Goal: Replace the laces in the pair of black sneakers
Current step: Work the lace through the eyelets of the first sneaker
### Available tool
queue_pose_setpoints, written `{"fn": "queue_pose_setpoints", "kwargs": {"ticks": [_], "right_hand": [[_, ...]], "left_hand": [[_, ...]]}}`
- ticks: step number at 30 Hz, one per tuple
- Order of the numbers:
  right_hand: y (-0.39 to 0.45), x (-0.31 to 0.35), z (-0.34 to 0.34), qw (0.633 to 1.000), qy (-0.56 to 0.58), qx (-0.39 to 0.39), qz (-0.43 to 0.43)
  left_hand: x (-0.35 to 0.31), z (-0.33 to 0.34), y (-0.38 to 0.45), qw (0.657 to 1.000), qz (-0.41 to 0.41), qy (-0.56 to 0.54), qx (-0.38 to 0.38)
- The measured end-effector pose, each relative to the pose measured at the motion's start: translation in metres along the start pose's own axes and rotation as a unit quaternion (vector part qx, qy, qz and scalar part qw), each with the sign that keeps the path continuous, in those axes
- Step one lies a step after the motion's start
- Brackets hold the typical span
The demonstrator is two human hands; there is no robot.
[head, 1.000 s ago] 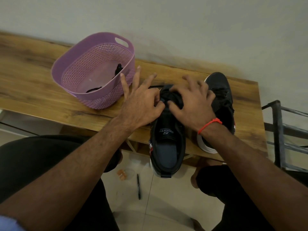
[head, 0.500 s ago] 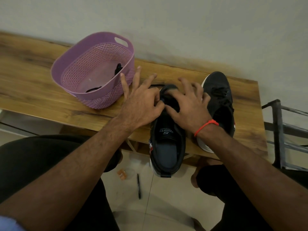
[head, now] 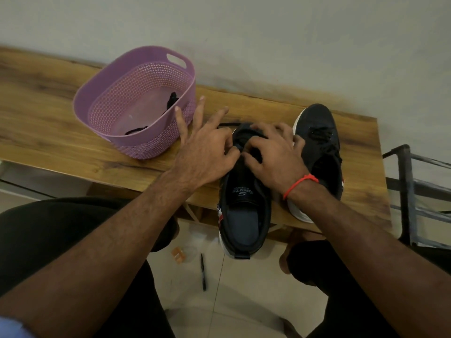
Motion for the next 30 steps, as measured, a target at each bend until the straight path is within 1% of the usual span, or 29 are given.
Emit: {"fn": "queue_pose_setpoints", "kwargs": {"ticks": [3, 4, 5, 6, 7, 9, 10, 11, 12, 14, 16, 17, 18, 20, 22, 24, 26, 28, 30], "right_hand": [[0.005, -0.010, -0.018, 0.992, 0.048, -0.101, 0.066], [0.007, -0.013, -0.023, 0.987, 0.058, -0.126, 0.085], [0.008, -0.016, -0.023, 0.985, 0.064, -0.133, 0.095], [0.009, -0.015, -0.022, 0.986, 0.068, -0.121, 0.094], [0.008, -0.012, -0.019, 0.990, 0.067, -0.091, 0.081], [0.004, -0.004, -0.005, 0.999, 0.025, -0.010, 0.033], [0.001, -0.001, 0.001, 1.000, 0.004, 0.020, 0.011], [0.001, 0.000, 0.004, 1.000, -0.002, 0.029, -0.003], [0.001, 0.001, 0.003, 1.000, 0.006, 0.019, -0.008], [0.004, -0.002, -0.009, 0.998, 0.047, -0.050, 0.004], [0.008, -0.011, -0.024, 0.986, 0.089, -0.127, 0.054], [0.010, -0.016, -0.026, 0.983, 0.098, -0.138, 0.073], [0.011, -0.018, -0.025, 0.984, 0.097, -0.128, 0.082], [0.010, -0.015, -0.016, 0.992, 0.079, -0.055, 0.076], [0.005, -0.009, -0.004, 0.999, 0.032, 0.014, 0.033], [0.002, -0.002, 0.002, 0.999, 0.010, 0.029, -0.010], [0.004, -0.002, -0.004, 0.999, 0.027, -0.013, -0.013], [0.007, -0.008, -0.017, 0.994, 0.053, -0.089, 0.028], [0.011, -0.018, -0.025, 0.985, 0.074, -0.135, 0.078]], "left_hand": [[0.000, -0.001, 0.000, 1.000, 0.001, 0.000, -0.002], [-0.001, -0.001, 0.001, 1.000, 0.002, 0.001, -0.002], [-0.001, -0.001, 0.001, 1.000, 0.002, 0.002, -0.002], [-0.001, -0.002, 0.001, 1.000, 0.002, 0.003, -0.002], [-0.001, -0.001, 0.001, 1.000, 0.001, 0.005, -0.001], [-0.001, -0.001, 0.001, 1.000, 0.001, 0.007, 0.001], [-0.001, 0.000, 0.001, 1.000, 0.002, 0.009, 0.002], [-0.001, 0.000, 0.001, 1.000, 0.002, 0.010, 0.003], [-0.001, 0.000, 0.001, 1.000, 0.002, 0.010, 0.004], [-0.001, 0.000, 0.001, 1.000, 0.001, 0.010, 0.005], [-0.001, 0.000, 0.001, 1.000, 0.002, 0.009, 0.002], [-0.001, 0.000, 0.001, 1.000, 0.002, 0.008, 0.000], [-0.001, 0.000, 0.001, 1.000, 0.002, 0.007, -0.001], [0.000, 0.001, 0.001, 1.000, 0.000, 0.004, 0.000], [0.000, 0.001, 0.001, 1.000, 0.000, 0.005, 0.001], [0.000, 0.001, 0.000, 1.000, 0.000, 0.004, 0.000], [0.000, 0.001, 0.000, 1.000, -0.001, 0.005, 0.002], [0.000, 0.000, 0.000, 1.000, 0.000, 0.003, 0.004], [-0.001, 0.000, 0.001, 1.000, -0.002, -0.001, 0.004]]}}
Point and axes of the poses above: each hand's wrist, its own y-axis towards the middle knuckle, its own z-axis out of the palm, x = y × z, the point moved 5 cm from there along y, towards the middle knuckle, and after that the axes turned 14 degrees about -x, right-handed, at the moved point
